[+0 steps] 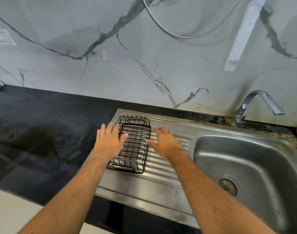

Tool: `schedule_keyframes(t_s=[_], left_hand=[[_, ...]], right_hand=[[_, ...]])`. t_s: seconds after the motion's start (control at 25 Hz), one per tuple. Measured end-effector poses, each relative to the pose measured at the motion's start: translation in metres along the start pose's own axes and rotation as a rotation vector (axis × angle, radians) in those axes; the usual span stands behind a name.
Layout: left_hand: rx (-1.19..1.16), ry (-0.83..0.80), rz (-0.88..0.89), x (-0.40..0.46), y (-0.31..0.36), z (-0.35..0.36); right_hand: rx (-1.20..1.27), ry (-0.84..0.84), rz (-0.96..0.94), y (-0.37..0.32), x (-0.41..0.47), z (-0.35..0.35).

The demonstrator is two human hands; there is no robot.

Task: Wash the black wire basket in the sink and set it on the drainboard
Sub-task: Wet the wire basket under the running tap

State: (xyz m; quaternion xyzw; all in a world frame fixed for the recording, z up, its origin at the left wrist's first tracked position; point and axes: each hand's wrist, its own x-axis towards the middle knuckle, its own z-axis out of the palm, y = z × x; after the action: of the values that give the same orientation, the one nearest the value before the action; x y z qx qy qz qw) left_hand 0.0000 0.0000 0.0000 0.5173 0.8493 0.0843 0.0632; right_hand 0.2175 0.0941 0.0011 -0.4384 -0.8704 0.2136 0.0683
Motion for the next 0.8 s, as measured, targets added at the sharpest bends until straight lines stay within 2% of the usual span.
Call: schedule_keyframes(t_s=[0.16,0.32,0.44,0.56,0.8], left_hand=[[-0.070,-0.068,0.014,0.016,-0.021,0.000],[-0.219,-0.107,0.036,0.024,-0.023,0.007],[-0.449,-0.146,-0.028,0.034,-0.026,0.015],[-0.679,-0.118,-0.108,0.045,-0.026,0.021],[-0.790,-0.209,-0.185,0.047,-0.028,0.032]], right_hand=[[0.068,-0.011,0.095,-0.024,0.016,0.018],[0.236,-0.016,0.231,-0.033,0.031,0.029],[0.394,-0.033,0.355,-0.036,0.039,0.041],[0.530,-0.044,0.420,-0.039,0.044,0.054],[0.737,-0.037,0.458,-0.045,0.043,0.061]])
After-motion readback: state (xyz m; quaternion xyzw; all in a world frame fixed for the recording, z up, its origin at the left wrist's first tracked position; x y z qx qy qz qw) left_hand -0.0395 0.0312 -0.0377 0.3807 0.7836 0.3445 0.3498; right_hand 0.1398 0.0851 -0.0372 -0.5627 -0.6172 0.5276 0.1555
